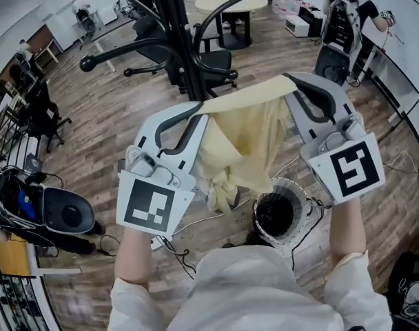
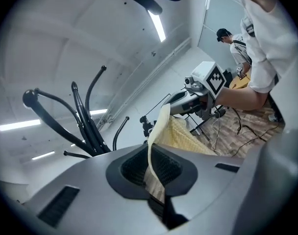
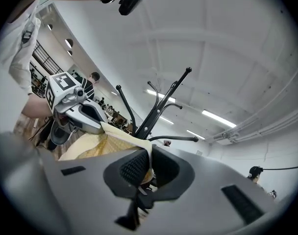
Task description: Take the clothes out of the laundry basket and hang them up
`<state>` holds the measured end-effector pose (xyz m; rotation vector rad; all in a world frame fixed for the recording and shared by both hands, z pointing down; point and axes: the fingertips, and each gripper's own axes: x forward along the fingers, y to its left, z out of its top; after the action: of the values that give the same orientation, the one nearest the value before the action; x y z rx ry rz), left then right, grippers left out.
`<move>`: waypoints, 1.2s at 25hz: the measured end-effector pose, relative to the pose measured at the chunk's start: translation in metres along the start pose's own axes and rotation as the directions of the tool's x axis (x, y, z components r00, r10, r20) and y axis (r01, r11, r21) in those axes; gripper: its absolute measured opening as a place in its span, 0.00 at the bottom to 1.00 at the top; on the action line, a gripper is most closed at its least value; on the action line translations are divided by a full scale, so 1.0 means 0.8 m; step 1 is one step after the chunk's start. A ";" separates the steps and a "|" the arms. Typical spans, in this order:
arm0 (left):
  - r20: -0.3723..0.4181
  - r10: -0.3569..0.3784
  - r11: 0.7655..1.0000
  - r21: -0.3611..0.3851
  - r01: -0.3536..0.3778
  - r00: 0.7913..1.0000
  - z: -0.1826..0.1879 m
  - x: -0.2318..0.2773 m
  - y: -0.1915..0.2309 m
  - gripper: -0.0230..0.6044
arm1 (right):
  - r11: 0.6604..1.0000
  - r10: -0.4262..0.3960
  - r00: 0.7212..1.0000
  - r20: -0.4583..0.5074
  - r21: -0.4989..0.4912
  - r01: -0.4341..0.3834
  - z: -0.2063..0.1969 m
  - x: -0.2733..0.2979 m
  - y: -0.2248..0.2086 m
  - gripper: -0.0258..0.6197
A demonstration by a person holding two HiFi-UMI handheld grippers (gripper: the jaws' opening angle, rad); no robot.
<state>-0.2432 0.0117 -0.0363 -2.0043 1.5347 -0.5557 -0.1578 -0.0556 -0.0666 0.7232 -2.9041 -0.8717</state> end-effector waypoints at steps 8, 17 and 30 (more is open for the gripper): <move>-0.017 0.135 0.986 0.103 -0.133 0.991 0.069 0.018 0.077 0.08 | 0.998 0.012 0.995 0.104 -0.070 -0.005 0.065 0.024 -0.068 0.06; -0.022 0.260 0.951 0.180 -0.252 0.965 0.108 0.022 0.134 0.08 | 0.988 0.013 0.982 0.187 -0.156 0.017 0.112 0.056 -0.112 0.06; -0.083 0.416 0.877 0.298 -0.376 0.905 0.113 0.051 0.144 0.08 | 0.968 0.052 0.971 0.235 -0.250 0.009 0.089 0.112 -0.144 0.06</move>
<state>-0.2613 -0.0343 -0.1799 -1.4114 1.7849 -0.7103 -0.1995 -0.1434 -0.1970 0.6009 -2.9114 -1.3810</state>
